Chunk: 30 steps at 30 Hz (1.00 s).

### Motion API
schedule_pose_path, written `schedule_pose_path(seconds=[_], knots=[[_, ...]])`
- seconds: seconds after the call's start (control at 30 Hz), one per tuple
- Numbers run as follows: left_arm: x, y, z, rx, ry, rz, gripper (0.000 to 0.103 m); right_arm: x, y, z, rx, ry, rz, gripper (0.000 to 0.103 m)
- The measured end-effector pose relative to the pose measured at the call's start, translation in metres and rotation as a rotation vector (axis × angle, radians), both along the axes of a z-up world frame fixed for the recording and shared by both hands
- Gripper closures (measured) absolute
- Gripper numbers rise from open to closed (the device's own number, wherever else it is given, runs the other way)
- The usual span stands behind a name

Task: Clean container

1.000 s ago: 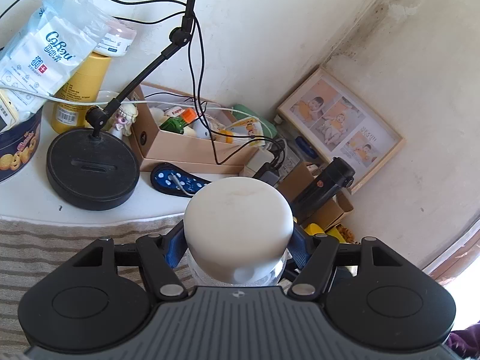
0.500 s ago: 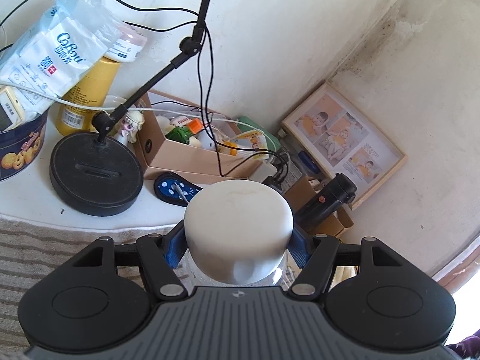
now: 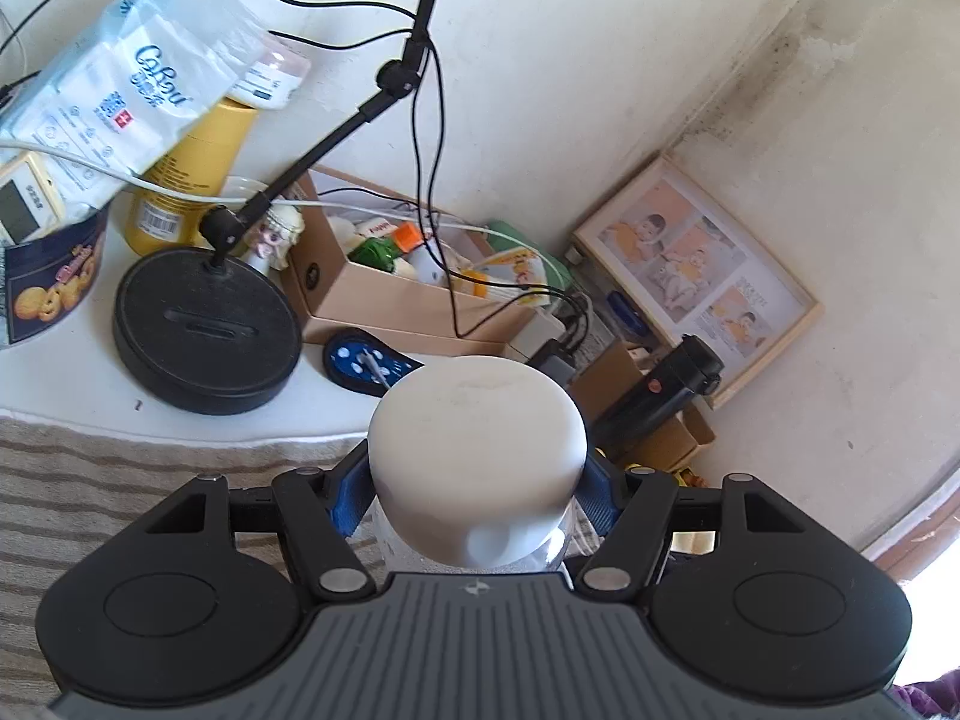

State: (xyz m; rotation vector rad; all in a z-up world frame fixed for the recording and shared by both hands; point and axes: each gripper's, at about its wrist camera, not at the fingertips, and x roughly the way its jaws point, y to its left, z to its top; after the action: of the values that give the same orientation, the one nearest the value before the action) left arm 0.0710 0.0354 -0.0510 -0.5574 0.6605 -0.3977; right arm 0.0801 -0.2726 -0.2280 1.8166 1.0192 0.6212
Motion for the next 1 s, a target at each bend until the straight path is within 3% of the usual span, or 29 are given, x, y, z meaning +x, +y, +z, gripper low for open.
schedule_pose_path(seconds=[0.3, 0.5, 0.67, 0.87, 1.0], knots=[[0.0, -0.012, 0.008, -0.018, -0.023, -0.026, 0.036, 0.003, 0.004, -0.006, -0.012, 0.028, 0.004, 0.097], [0.002, -0.005, 0.005, 0.016, -0.023, 0.014, 0.036, -0.003, 0.021, -0.009, -0.004, 0.044, 0.117, 0.097], [0.003, 0.008, -0.001, 0.032, -0.008, 0.06, 0.036, -0.005, 0.028, -0.002, -0.009, 0.007, 0.2, 0.097], [0.001, 0.015, -0.007, 0.035, 0.015, 0.084, 0.036, -0.002, 0.01, 0.003, -0.027, -0.019, 0.145, 0.097], [0.003, 0.01, -0.015, 0.119, 0.051, 0.076, 0.036, 0.008, -0.001, 0.013, -0.107, -0.08, 0.111, 0.097]])
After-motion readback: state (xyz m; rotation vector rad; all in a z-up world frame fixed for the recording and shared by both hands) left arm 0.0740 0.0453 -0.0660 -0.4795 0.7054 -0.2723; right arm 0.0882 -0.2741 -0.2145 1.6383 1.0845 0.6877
